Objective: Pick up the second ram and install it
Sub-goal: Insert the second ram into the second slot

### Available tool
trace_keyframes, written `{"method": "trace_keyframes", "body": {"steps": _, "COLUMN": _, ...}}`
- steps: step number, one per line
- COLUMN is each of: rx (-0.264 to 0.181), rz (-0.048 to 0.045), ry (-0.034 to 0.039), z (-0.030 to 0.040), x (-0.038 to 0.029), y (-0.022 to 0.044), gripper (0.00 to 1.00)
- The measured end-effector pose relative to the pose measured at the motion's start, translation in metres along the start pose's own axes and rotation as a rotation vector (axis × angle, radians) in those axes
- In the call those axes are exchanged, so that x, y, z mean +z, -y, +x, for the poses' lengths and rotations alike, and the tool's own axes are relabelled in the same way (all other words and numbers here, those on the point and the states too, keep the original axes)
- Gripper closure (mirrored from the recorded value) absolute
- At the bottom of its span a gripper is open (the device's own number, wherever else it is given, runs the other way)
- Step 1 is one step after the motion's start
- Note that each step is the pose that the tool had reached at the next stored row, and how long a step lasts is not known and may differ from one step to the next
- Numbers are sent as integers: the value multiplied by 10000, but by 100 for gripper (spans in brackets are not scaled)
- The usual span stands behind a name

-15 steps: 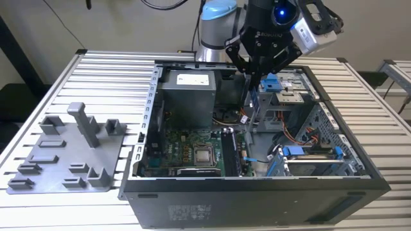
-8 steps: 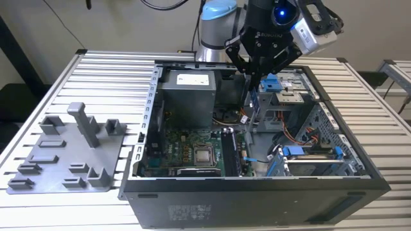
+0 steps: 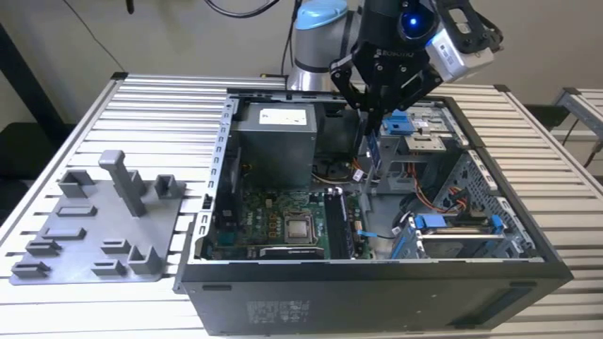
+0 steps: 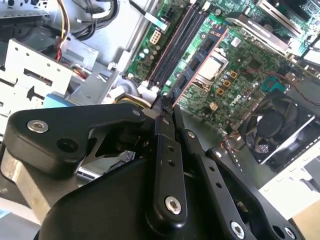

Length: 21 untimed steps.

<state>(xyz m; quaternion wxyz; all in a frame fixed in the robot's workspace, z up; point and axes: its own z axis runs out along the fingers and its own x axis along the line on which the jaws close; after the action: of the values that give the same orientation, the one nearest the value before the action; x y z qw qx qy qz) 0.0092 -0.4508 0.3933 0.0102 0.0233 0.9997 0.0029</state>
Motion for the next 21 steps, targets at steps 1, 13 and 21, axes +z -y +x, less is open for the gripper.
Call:
{"method": "trace_keyframes", "body": {"steps": 1, "rx": -1, "rz": 57, "ry": 3, "z": 0, "x": 7, "y": 0, "gripper": 86}}
{"method": "trace_keyframes", "body": {"steps": 13, "rx": -6, "rz": 305, "ry": 15, "z": 6, "x": 71, "y": 1, "gripper": 86}}
{"method": "trace_keyframes", "body": {"steps": 21, "rx": -6, "rz": 312, "ry": 15, "z": 37, "x": 117, "y": 2, "gripper": 86}}
